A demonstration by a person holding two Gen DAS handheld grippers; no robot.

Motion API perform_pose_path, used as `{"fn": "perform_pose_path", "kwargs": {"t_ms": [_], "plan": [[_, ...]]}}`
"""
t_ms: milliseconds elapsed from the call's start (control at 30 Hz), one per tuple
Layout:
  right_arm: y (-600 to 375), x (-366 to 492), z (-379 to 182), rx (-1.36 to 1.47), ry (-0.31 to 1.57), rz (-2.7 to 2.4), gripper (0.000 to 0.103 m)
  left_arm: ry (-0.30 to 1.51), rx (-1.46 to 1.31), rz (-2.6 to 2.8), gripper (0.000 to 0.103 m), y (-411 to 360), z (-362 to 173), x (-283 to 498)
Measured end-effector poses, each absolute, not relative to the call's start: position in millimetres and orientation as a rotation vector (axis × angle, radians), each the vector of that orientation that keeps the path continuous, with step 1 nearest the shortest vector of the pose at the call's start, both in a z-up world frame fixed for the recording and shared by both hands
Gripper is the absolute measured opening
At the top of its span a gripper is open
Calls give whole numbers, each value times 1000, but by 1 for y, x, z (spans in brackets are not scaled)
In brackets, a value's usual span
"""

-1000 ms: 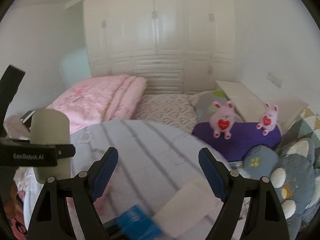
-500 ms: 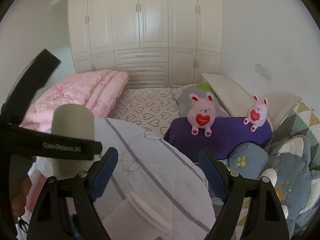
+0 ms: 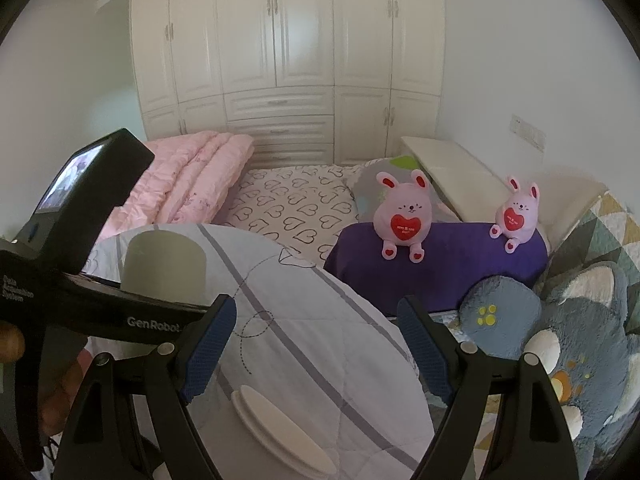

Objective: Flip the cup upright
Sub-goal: 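Lift the green cup with the left gripper toward the right gripper, then grasp the green cup with the right gripper while the left gripper releases it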

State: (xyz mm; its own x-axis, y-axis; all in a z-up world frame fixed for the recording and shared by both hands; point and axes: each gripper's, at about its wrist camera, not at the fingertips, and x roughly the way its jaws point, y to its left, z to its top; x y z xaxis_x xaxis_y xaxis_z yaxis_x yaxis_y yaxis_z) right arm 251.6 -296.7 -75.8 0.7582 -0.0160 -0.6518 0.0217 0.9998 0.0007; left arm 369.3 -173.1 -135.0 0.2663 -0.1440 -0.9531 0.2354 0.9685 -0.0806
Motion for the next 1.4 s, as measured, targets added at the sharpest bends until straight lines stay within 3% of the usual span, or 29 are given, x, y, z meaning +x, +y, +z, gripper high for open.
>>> {"fn": "perform_pose_path", "kwargs": {"t_ms": [300,733,1400], "plan": [[-299,250,-76,24,727,-18,84,1288,130,-284,90,-178,-133,359],[-277,260,-56,-59,766,72,84,1124,135,-171,91,-127,-83,327],[-220,342,-85,107,1121,324,84,1053,83,-194,94,-68,-84,302]]}}
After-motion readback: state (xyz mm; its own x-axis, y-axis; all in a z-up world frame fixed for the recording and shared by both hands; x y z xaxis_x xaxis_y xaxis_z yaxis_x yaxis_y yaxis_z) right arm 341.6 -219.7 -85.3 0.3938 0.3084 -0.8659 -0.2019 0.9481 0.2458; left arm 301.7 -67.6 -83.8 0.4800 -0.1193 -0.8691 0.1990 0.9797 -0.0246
